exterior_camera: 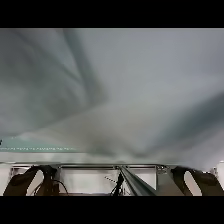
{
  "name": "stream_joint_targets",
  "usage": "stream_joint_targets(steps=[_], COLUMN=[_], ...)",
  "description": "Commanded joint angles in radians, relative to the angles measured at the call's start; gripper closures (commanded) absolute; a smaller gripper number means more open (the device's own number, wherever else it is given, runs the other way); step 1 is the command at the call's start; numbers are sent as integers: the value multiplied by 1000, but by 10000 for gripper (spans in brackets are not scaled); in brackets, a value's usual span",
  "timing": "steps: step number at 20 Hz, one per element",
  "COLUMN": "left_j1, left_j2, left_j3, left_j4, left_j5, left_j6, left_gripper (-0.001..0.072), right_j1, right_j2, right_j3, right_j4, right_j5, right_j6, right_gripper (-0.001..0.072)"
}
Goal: Fold the shirts.
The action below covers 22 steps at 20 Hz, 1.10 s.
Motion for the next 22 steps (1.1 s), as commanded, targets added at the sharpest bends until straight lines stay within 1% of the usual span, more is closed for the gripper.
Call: stream_joint_targets(steps=[1, 3, 5, 7, 8, 9, 11, 13, 15, 18, 19, 20, 21, 22], left_j1=[2, 0, -13, -44, -64, -87, -131, -160, -178, -181, -180, -180, -179, -163], left_j2=[21, 0, -54, -155, -224, -294, -434, -563, -671, -783, -802, -815, -824, -827], left_j3=[-229, -466, -697, -840, -869, -870, -837, -778, -716, -663, -661, -661, -661, -660], left_j4=[51, 51, 25, -46, -65, -74, -97, -114, -146, -251, -277, -285, -280, -255], left_j5=[-68, 7, 143, 292, 369, 430, 552, 636, 673, 672, 672, 652, 623, 566], left_j6=[-15, -3, 28, 89, 93, 95, 95, 94, 95, 94, 94, 76, 39, 34], left_gripper=[687, 687, 687, 687, 687, 687, 687, 686, 686, 683, 632, 290, 12, 0], right_j1=[1, 1, 1, 2, 2, 2, 2, 2, 2, 1, 1, 1, -4, -16], right_j2=[24, 24, 0, -93, -170, -249, -424, -595, -772, -990, -1038, -1077, -1095, -1096], right_j3=[-253, -455, -636, -740, -752, -752, -742, -679, -564, -394, -359, -334, -322, -322], right_j4=[86, 124, 155, 181, 196, 229, 341, 435, 526, 670, 702, 710, 706, 702], right_j5=[26, -80, -232, -351, -387, -421, -530, -592, -603, -571, -570, -565, -561, -550], right_j6=[-34, -45, -72, -95, -112, -139, -201, -230, -237, -226, -208, -194, -180, -163], right_gripper=[687, 687, 687, 687, 686, 687, 687, 687, 687, 684, 495, 76, 78, 78])
